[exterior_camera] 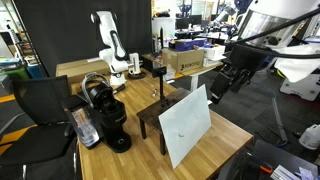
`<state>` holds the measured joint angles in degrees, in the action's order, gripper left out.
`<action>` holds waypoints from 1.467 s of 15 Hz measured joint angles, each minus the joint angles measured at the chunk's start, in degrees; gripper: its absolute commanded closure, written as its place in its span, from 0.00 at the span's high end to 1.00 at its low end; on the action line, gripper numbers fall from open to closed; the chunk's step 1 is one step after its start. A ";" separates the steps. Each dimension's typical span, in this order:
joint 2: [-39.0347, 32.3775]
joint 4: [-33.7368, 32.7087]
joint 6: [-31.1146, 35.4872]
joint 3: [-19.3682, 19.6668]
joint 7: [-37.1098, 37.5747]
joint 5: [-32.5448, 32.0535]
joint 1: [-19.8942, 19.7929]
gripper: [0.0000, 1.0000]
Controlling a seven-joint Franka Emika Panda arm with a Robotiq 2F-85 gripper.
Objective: Place the whiteboard on the stand
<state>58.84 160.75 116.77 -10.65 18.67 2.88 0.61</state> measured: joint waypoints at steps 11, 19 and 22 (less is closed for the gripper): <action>-5.05 -2.91 0.29 4.82 -1.13 -1.22 -6.10 1.00; -18.59 -10.90 2.46 12.10 -15.84 -3.22 -6.01 1.00; -25.56 -16.42 2.47 14.48 -22.35 -3.24 -5.56 1.00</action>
<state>33.28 144.32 119.23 3.83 -3.69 -0.37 -4.95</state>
